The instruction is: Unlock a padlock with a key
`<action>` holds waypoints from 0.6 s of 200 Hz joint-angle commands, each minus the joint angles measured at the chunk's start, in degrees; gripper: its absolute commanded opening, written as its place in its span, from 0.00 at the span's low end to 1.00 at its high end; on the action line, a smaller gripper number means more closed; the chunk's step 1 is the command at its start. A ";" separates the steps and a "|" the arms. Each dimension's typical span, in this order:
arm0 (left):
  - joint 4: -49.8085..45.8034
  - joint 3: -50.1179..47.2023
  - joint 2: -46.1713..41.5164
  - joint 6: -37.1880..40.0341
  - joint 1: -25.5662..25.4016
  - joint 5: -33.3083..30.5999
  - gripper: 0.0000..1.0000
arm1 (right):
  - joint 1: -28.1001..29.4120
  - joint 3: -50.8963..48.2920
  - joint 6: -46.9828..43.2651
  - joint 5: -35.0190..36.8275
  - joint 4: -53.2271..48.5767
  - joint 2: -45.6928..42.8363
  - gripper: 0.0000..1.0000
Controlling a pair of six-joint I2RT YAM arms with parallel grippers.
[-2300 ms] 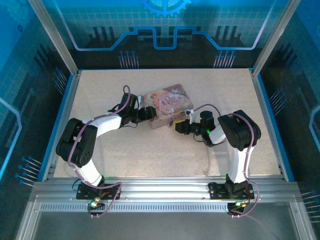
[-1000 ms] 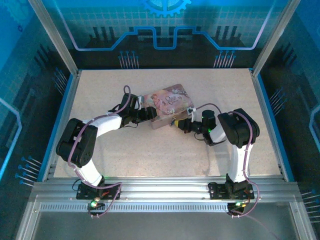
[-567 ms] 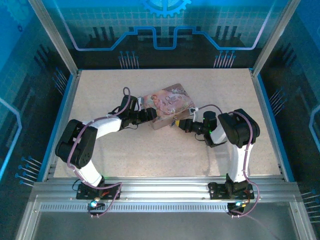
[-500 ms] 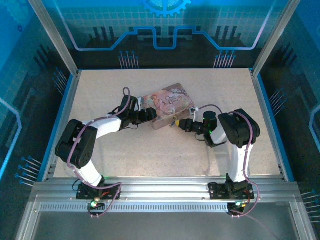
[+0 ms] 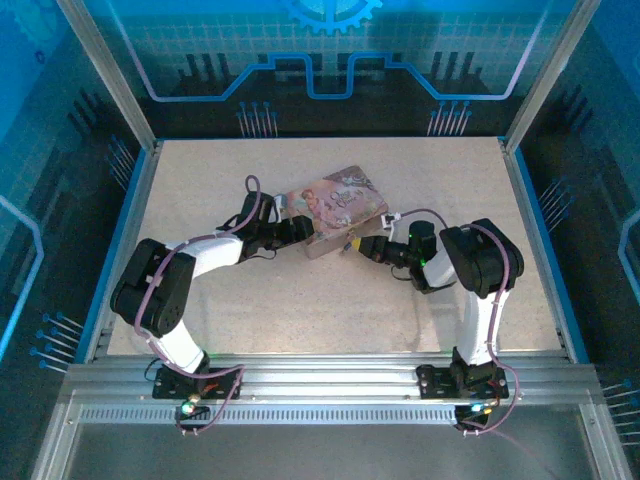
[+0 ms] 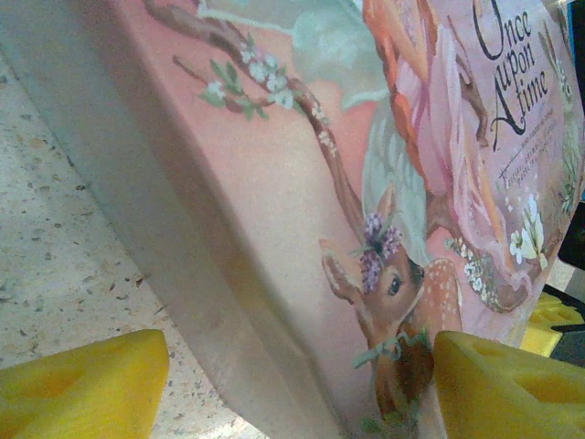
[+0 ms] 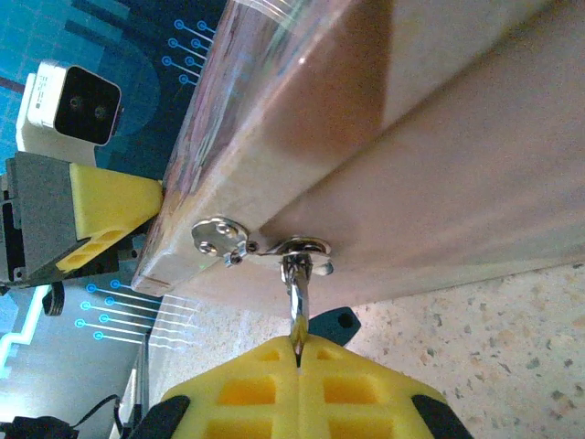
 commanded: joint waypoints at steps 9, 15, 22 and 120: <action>-4.32 -1.94 0.70 0.75 -0.07 -1.89 0.76 | -3.02 1.65 -0.38 -0.83 0.83 -1.85 0.00; -4.32 -1.96 0.87 0.71 -0.07 -1.89 0.76 | -3.29 1.70 -0.46 -1.05 0.83 -1.81 0.00; -4.25 -2.01 1.02 0.71 -0.03 -1.90 0.76 | -3.53 1.82 -0.38 -1.52 1.08 -1.75 0.00; -7.77 -0.56 -4.13 3.41 -0.16 -3.56 0.78 | -2.86 1.66 -0.45 -2.76 -1.02 -1.62 0.00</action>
